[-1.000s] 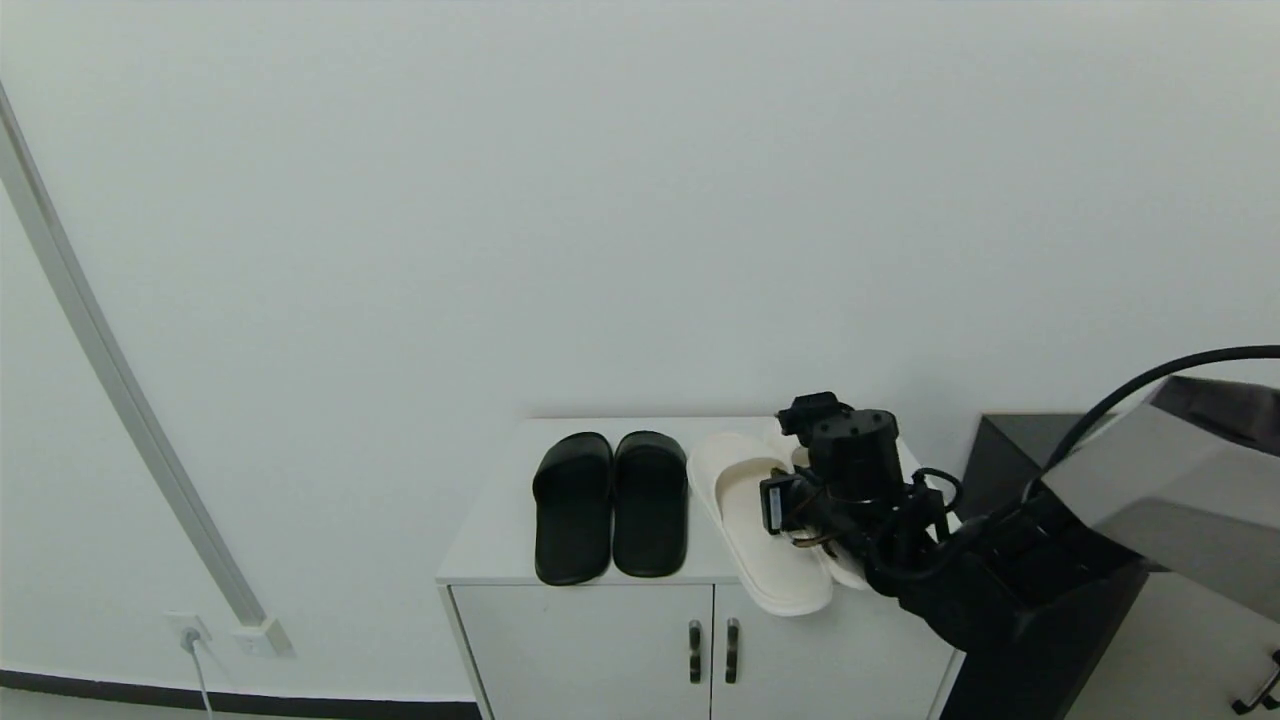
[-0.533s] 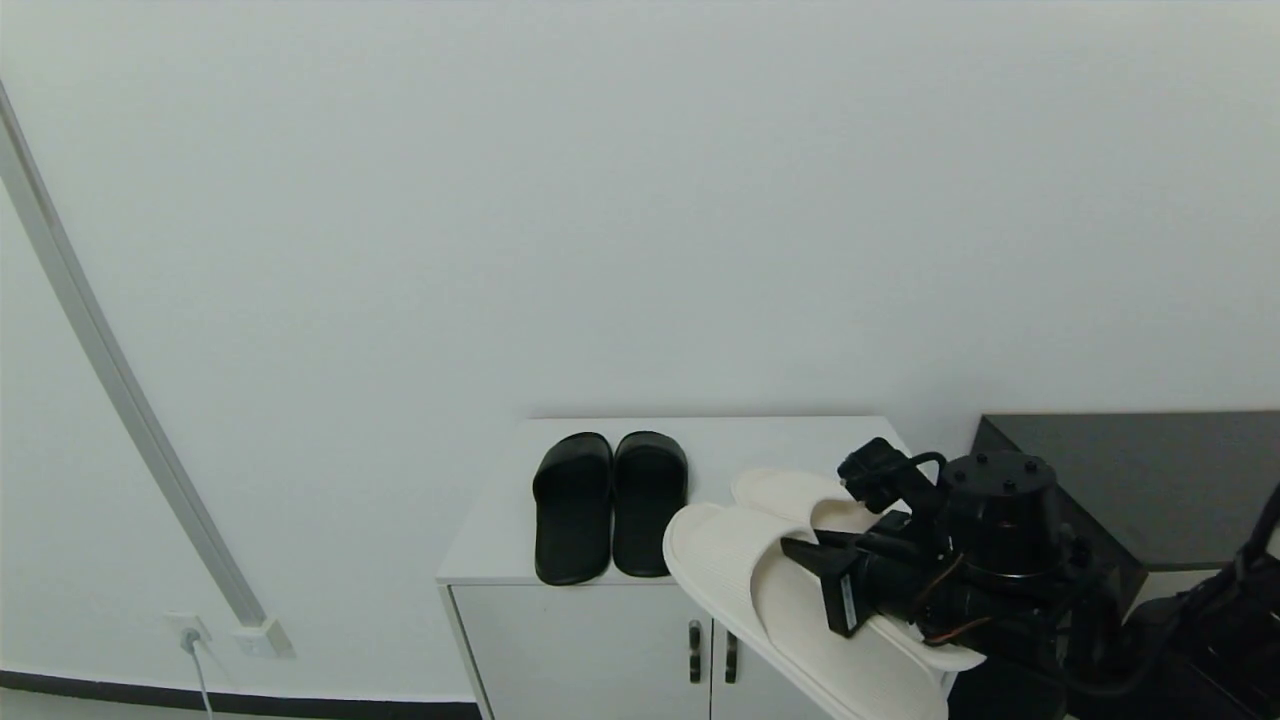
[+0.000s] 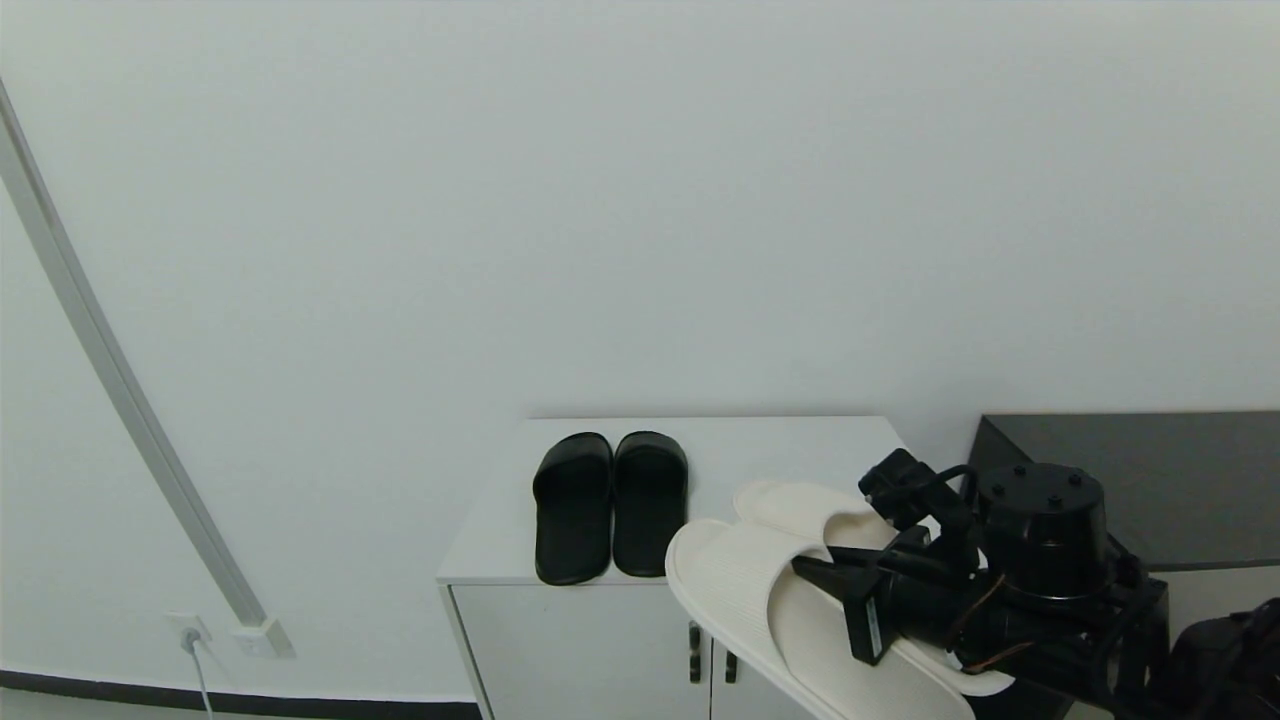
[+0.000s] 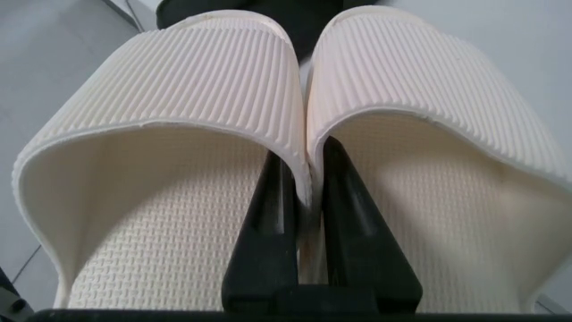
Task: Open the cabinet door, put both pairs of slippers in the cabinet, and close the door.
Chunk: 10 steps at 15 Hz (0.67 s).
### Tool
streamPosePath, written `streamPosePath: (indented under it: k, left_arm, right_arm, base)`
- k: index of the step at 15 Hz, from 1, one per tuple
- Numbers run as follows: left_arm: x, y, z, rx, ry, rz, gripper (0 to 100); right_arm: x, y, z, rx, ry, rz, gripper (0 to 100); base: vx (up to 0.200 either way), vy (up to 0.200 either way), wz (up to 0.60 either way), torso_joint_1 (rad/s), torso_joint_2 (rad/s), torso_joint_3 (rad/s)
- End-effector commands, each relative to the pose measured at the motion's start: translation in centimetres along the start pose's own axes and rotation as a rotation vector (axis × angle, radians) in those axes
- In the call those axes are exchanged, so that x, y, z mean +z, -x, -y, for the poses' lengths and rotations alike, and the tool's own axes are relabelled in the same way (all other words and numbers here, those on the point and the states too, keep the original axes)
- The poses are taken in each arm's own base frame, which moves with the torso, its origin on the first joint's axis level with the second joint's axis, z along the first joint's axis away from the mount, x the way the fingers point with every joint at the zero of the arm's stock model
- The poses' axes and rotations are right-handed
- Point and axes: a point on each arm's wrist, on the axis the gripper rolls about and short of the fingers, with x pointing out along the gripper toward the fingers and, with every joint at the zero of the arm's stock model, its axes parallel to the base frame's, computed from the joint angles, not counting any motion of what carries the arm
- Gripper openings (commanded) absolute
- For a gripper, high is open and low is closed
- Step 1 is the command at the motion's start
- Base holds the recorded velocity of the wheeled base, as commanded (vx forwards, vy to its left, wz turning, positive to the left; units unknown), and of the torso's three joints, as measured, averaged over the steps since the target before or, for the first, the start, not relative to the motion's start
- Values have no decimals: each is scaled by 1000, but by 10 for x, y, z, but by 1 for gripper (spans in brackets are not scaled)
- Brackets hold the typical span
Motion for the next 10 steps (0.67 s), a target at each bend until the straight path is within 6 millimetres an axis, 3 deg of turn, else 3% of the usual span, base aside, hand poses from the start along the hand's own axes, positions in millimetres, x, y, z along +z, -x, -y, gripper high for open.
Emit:
streamPosePath:
  k: [1, 10]
  left_arm:
    - [0, 0, 0, 1, -1, -1, 0]
    - [0, 0, 0, 1, -1, -1, 0]
  right_arm:
    - [2, 4, -3, 7, 5, 11, 0]
    - [2, 6, -3, 7, 3, 11, 0]
  base:
    - [0, 0, 0, 0, 0, 0]
    - [-200, 0, 0, 2, 2, 3]
